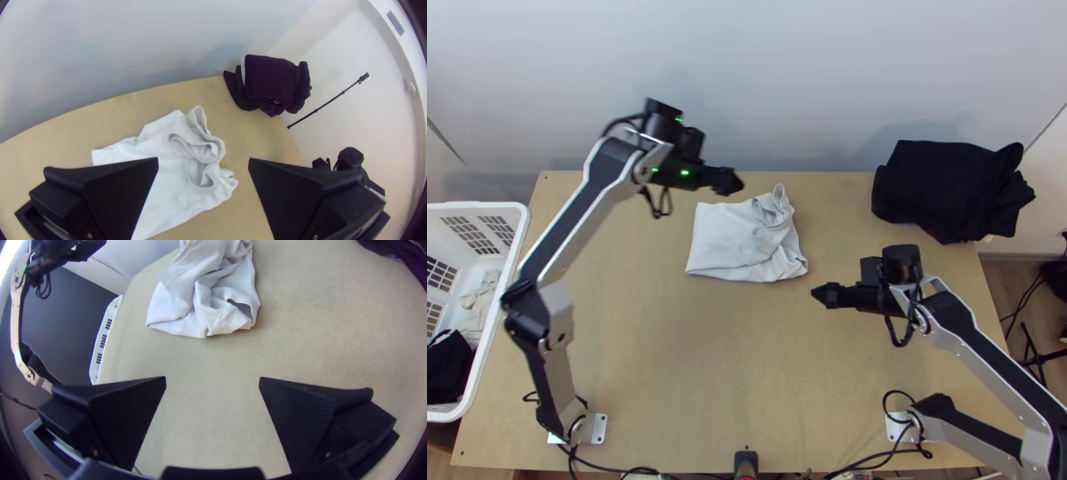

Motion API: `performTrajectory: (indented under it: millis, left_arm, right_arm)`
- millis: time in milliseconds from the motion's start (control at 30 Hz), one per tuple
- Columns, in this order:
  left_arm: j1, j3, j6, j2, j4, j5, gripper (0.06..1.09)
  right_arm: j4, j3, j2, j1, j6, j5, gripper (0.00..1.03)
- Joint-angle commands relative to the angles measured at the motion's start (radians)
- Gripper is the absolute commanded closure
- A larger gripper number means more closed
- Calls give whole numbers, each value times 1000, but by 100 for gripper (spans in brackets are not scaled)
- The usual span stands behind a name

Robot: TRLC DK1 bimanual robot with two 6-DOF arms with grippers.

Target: Fold the t-shirt

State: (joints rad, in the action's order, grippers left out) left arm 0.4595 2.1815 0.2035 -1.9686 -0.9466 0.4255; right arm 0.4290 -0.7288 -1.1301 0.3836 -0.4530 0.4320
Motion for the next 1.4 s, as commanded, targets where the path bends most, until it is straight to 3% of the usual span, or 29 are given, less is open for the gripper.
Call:
performTrajectory:
  millis: [0,133,433,800,1133,1233,1367]
  left_arm:
    - [-85,-62,-131,112,-155,6,10]
    - [-107,-144,-165,192,-164,6,10]
    - [-148,-345,-176,359,-139,4,10]
    - [-232,-434,-162,453,-101,4,10]
    - [-236,-473,-156,473,-50,-10,10]
    - [-245,-486,-156,473,-32,-13,10]
    - [-268,-522,-170,485,-23,-14,10]
  right_arm:
    - [-200,51,-115,-20,-65,5,6]
    - [-319,46,-223,-38,-105,5,6]
    - [-424,-119,-537,-48,-161,30,6]
    - [-438,-437,-789,-25,-250,60,6]
    - [-437,-567,-813,21,-345,76,6]
    - [-437,-572,-829,58,-334,77,6]
    - [-374,-581,-879,109,-243,74,6]
